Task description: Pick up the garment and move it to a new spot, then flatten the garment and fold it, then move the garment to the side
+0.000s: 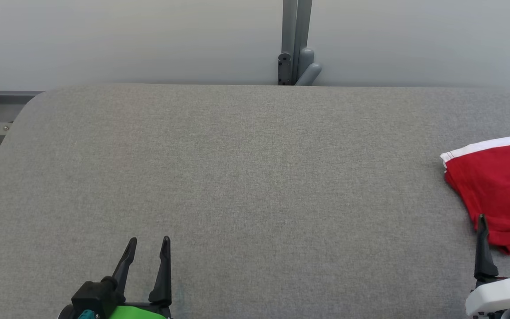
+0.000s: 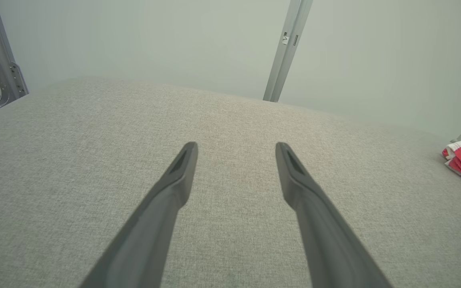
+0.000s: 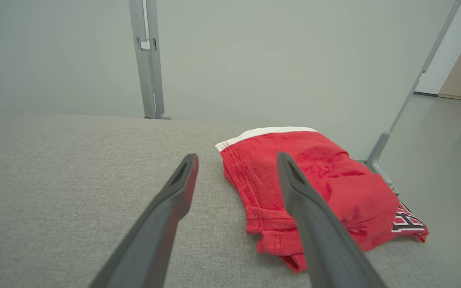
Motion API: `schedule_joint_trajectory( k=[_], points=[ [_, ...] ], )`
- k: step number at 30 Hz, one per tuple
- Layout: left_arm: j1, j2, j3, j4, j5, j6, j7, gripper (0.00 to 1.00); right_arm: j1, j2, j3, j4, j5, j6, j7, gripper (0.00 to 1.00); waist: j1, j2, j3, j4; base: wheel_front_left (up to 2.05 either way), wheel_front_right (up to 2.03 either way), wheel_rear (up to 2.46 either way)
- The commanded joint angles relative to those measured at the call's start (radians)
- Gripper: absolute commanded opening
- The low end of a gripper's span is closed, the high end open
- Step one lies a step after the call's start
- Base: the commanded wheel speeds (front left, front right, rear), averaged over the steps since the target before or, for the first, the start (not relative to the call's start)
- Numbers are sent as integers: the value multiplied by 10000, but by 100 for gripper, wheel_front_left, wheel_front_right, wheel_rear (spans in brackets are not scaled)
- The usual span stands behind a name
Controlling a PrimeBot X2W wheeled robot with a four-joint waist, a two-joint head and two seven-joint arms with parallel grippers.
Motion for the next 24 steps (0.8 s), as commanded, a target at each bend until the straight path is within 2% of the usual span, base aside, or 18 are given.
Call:
schedule_joint_trajectory(
  k=[1, 7, 24],
  points=[
    [-5, 72, -25, 96, -32, -26, -23, 100, 148, 89, 112, -121, -210, -13, -36, 100, 0, 50, -82, -21, 0, 0, 0],
    [-43, 106, 22, 248, -64, -27, -25, 100, 172, 169, 774, 54, -263, -15, -37, 100, 0, 50, -185, -152, 0, 0, 0],
    [-123, 78, 114, 479, -93, -28, -25, 100, 139, 185, 1091, 280, -27, -15, -39, 100, 0, 50, -318, -325, 0, 0, 0]
  ],
)
